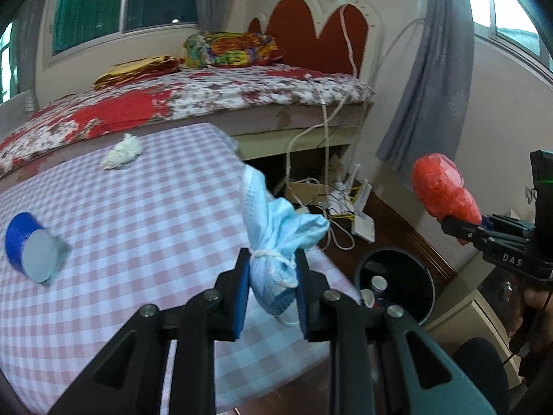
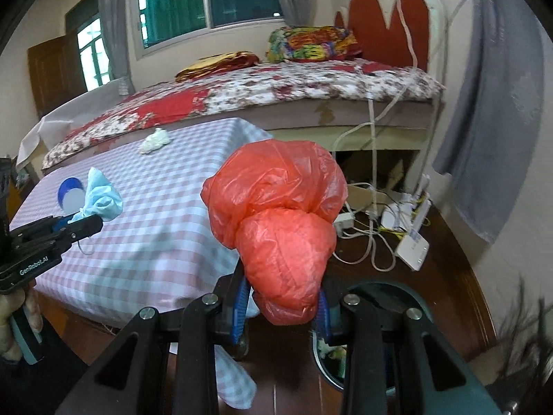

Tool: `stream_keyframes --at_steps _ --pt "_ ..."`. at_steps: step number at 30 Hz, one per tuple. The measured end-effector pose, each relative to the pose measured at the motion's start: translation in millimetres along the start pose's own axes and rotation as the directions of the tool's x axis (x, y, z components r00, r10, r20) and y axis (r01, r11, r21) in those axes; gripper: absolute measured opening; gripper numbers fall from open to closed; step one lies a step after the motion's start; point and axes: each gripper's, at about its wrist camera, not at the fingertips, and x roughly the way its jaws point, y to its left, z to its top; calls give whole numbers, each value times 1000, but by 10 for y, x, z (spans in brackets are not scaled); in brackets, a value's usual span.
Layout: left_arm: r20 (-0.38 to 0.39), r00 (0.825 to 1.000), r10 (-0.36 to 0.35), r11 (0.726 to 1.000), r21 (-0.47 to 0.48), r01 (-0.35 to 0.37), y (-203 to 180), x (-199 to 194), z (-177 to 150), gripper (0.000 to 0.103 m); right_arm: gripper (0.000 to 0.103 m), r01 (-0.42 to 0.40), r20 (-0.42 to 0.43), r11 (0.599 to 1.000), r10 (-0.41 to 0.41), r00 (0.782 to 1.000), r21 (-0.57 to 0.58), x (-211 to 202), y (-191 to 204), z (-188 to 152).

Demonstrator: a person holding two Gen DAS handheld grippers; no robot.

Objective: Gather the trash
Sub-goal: 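Carry the mask and red bag over the black bin and release both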

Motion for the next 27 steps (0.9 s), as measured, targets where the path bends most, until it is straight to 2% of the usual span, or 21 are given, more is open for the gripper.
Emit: stream_keyframes --at_steps 11,19,27 --pt "-45 994 -102 991 84 106 -583 255 11 25 35 103 -39 990 -100 994 95 -138 -615 -332" --pt "-108 977 -183 968 152 198 -1090 508 -71 25 35 187 -87 971 -176 981 151 -228 -1090 -637" --pt "-166 961 -221 946 203 253 -1479 696 -158 25 35 235 -140 953 -210 968 192 -204 -1372 -907"
